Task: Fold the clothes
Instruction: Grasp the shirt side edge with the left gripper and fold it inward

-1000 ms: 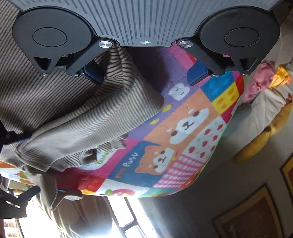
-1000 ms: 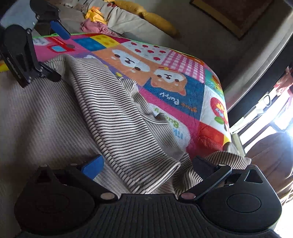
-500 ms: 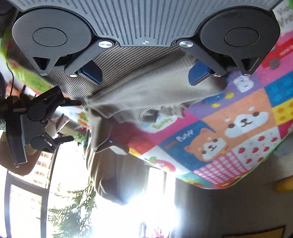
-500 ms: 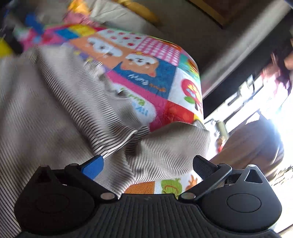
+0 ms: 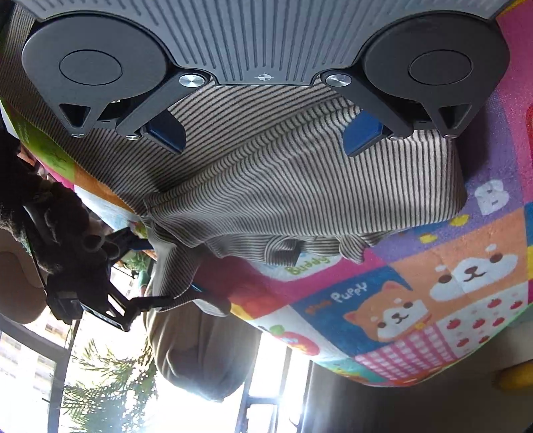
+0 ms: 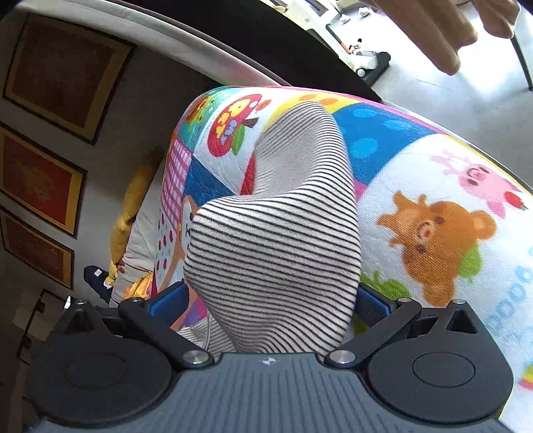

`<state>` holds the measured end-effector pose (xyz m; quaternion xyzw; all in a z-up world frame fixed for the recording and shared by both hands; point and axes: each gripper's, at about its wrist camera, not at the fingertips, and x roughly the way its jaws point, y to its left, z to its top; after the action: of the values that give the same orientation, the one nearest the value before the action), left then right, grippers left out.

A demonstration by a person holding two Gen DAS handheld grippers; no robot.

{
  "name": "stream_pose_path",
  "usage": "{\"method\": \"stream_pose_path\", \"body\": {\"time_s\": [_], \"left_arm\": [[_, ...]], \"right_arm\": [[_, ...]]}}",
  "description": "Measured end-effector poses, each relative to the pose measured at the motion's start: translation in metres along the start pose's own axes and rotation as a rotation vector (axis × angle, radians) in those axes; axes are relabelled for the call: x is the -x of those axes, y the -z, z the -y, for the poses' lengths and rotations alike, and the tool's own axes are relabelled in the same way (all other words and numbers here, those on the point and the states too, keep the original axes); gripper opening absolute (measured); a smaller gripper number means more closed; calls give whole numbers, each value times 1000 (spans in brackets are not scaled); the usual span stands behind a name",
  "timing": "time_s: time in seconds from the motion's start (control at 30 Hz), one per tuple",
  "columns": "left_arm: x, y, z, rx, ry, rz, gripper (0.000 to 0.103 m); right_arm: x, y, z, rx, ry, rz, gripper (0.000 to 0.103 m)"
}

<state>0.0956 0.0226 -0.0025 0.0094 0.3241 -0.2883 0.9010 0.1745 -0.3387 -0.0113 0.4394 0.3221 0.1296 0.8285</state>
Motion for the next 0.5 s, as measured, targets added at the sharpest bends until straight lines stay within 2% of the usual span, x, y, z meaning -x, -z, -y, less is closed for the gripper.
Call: {"method": "stream_pose_path", "body": {"time_s": [0.03, 0.13, 0.17, 0.2, 0.23, 0.3, 0.37, 0.47, 0.5], "left_arm": [[1, 0, -1, 3, 0, 2, 103], [2, 2, -2, 9, -2, 7, 103], [2, 2, -2, 10, -1, 5, 103], [1, 2, -2, 11, 1, 4, 103], [1, 2, -2, 11, 1, 4, 103], [1, 3, -2, 11, 4, 8, 103], [2, 3, -2, 14, 6, 11, 103], [0, 2, -3, 17, 7, 2, 103], [-1, 2, -3, 16, 6, 1, 103]], "right_arm": [[-2, 1, -9, 15, -18, 11, 103], [20, 28, -80, 258, -214, -37, 103], [22, 46, -115, 419, -303, -115, 103], [27, 66, -142, 562, -351, -176, 103], [35, 83, -161, 684, -364, -198, 103], [49, 104, -176, 827, -326, -192, 103], [56, 107, -172, 853, -232, -172, 103], [55, 95, -150, 755, -101, -121, 103], [51, 86, -140, 672, -98, -124, 103]]}}
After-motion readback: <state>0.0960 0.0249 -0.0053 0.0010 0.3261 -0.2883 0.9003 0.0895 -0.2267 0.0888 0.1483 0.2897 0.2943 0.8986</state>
